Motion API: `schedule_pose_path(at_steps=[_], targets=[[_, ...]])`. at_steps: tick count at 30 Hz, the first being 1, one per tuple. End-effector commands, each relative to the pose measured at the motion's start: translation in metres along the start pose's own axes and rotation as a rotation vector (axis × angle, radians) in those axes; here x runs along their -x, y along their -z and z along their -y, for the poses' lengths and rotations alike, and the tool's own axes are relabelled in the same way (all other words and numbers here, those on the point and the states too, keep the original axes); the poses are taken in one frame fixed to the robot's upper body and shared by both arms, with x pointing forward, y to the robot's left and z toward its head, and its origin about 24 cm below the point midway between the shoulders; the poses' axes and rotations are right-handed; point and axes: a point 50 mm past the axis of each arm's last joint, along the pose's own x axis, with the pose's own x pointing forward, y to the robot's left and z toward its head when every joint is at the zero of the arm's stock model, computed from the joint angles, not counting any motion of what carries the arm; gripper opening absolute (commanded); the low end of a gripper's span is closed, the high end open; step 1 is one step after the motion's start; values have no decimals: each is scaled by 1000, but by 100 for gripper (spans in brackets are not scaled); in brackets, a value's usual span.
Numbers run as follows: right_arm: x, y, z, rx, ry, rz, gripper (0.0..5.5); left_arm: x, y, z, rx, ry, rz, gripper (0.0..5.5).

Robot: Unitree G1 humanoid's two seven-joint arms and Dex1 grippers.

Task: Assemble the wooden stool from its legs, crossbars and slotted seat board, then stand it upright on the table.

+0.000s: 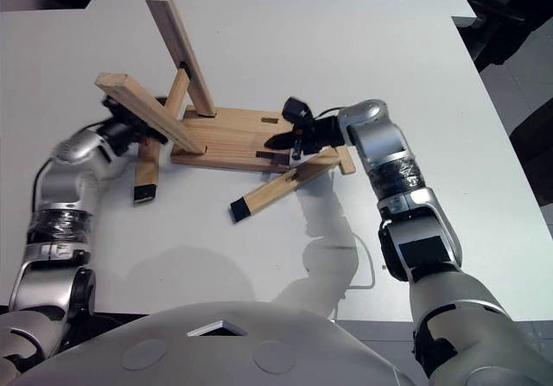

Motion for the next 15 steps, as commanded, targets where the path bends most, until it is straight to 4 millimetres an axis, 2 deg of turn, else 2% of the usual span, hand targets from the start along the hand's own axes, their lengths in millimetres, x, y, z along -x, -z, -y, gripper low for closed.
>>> schedule_pose_path(at_steps=[1, 5, 8, 12, 15], targets=[[9, -10, 27, 33, 211, 80, 2, 44, -7, 6, 31, 49, -60, 0], [8, 4, 44, 22, 426, 90, 2, 67, -13, 40, 58, 287, -127, 0], [-5, 15, 46, -14, 483, 52, 2, 80, 2, 66, 81, 416, -219, 0], [-18, 35, 39, -60, 454, -20, 2, 65, 33, 84, 82, 443, -321, 0], [-25, 37, 34, -60, 395, -44, 2, 59, 48, 92, 67, 429, -362, 0]])
